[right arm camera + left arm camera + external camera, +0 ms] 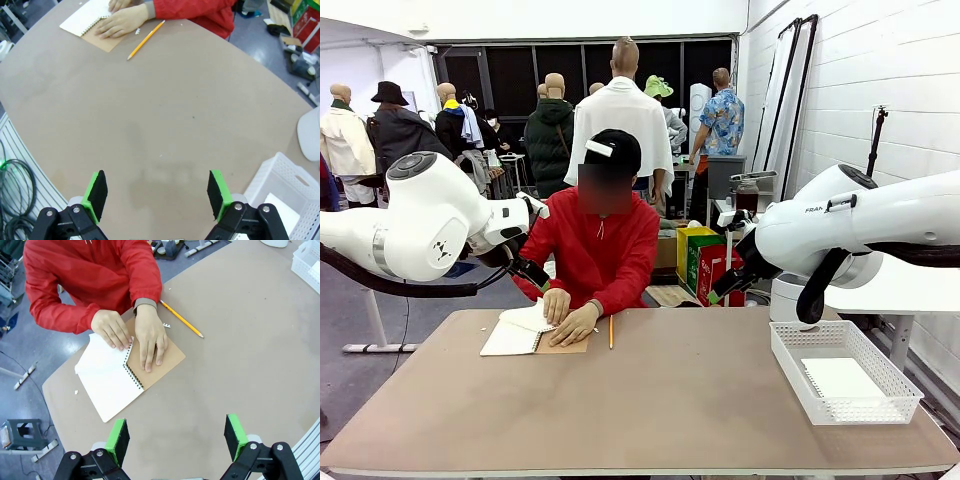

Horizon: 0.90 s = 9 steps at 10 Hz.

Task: Sort the paper based on its condition.
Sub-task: If a person hands you a paper, place it in the Organizing basket , and if it's crumpled, put it in the Trash can.

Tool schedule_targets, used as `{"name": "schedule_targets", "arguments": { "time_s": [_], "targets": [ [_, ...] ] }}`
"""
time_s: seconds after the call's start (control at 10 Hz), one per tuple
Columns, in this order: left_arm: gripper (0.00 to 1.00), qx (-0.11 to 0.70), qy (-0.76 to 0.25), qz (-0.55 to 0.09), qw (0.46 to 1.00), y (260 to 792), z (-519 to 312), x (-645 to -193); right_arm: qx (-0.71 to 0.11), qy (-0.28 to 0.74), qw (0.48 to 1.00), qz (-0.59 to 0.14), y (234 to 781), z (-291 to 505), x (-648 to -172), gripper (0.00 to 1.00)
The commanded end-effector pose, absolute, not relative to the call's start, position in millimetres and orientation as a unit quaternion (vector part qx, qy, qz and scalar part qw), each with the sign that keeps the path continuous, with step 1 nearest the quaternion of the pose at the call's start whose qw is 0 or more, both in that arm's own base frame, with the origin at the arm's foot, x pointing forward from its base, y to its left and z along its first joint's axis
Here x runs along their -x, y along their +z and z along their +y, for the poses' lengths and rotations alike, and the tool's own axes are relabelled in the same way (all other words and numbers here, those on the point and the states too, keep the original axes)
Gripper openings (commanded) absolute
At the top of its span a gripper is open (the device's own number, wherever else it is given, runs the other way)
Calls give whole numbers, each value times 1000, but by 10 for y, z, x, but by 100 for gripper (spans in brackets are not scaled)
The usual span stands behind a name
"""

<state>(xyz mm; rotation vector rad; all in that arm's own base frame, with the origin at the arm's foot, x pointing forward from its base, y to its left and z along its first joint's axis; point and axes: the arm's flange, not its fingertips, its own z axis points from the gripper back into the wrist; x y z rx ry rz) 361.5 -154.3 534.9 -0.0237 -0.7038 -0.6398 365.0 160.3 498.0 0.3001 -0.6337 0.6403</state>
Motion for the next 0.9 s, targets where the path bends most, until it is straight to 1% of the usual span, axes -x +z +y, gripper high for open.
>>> {"name": "schedule_targets", "arguments": {
  "time_s": [0.0, 0.8],
  "targets": [
    [100, 12, -307, -337, 890, 5347, -1531, -3617, -142, 310, 890, -304, 4977, 1607, -3644, 100],
    [100, 12, -307, -337, 890, 5347, -1531, -3617, -142, 310, 890, -304, 4977, 1607, -3644, 100]
  ]
}}
